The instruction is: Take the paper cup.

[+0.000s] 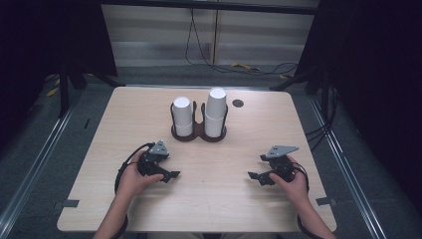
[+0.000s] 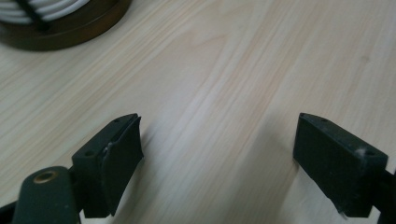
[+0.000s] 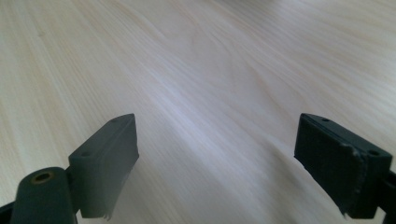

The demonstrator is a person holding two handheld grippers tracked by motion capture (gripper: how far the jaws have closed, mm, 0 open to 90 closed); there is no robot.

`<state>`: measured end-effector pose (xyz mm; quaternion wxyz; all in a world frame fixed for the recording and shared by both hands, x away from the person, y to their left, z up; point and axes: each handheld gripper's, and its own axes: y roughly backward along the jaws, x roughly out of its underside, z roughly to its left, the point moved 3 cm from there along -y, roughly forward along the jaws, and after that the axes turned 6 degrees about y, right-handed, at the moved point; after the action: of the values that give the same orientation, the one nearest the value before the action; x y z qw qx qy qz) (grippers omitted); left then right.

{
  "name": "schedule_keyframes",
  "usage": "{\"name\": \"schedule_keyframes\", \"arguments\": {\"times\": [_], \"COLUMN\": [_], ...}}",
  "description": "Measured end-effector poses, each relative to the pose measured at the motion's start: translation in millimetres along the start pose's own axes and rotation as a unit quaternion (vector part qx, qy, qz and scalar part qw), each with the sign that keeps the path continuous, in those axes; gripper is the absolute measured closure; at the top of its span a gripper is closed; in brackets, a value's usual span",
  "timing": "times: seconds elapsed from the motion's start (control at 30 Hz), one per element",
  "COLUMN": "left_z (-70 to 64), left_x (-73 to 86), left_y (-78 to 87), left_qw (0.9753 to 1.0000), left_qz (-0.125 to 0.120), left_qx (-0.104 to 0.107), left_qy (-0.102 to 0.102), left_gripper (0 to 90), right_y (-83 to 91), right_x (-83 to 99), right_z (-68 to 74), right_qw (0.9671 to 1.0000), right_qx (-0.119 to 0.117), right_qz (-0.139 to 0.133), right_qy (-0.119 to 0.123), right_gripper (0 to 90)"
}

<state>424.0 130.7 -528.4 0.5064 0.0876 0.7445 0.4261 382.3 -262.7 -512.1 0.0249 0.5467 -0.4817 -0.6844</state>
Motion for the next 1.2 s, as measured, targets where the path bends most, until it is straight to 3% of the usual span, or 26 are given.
{"name": "schedule_keyframes", "arguments": {"times": [0.07, 0.1, 0.17, 0.23, 0.43, 0.5, 0.6, 0.73, 0.9, 1.2], "left_z": [0.9, 3.2, 5.2, 6.1, 8.1, 10.5, 13.9, 18.6, 26.4, 38.3], "left_x": [1.0, 1.5, 1.1, -1.9, -19.5, -27.2, -37.3, -46.1, -68.1, -85.0], "left_y": [1.3, 3.3, 5.4, 5.9, 11.6, 14.5, 20.9, 27.6, 41.7, 52.8], "left_qw": [1.0000, 0.9999, 0.9998, 0.9998, 0.9998, 0.9998, 0.9994, 0.9997, 0.9996, 0.9996], "left_qz": [-0.002, 0.007, 0.017, 0.012, -0.008, -0.014, -0.027, -0.019, -0.027, -0.021], "left_qx": [-0.004, -0.009, -0.011, -0.012, 0.000, 0.000, 0.010, 0.005, 0.007, 0.007], "left_qy": [0.009, 0.002, 0.009, 0.010, 0.016, 0.011, 0.018, 0.015, 0.008, 0.018], "left_gripper": [15.4, 15.4, 15.4, 15.7, 15.8, 16.3, 16.2, 16.3, 16.2, 16.3], "right_y": [-0.8, -2.3, -4.0, -4.6, -5.4, -7.9, -13.1, -20.0, -34.2, -51.0], "right_x": [-2.2, -5.3, -8.2, -13.8, -29.0, -31.3, -34.0, -42.5, -59.9, -81.1], "right_z": [2.1, 5.1, 9.4, 13.0, 11.8, 12.7, 14.5, 16.8, 21.1, 26.3], "right_qw": [1.0000, 1.0000, 0.9999, 0.9995, 0.9994, 0.9995, 0.9995, 0.9982, 0.9982, 0.9981], "right_qx": [-0.002, -0.005, -0.012, -0.028, -0.023, -0.018, -0.022, -0.040, -0.050, -0.054], "right_qz": [-0.001, 0.000, 0.001, -0.011, -0.027, -0.026, -0.022, -0.035, -0.029, -0.030], "right_qy": [0.003, 0.005, 0.006, -0.001, -0.002, -0.003, -0.005, -0.028, -0.011, 0.007], "right_gripper": [13.1, 13.1, 13.3, 13.4, 13.7, 14.1, 14.7, 14.7, 15.5, 16.4]}}
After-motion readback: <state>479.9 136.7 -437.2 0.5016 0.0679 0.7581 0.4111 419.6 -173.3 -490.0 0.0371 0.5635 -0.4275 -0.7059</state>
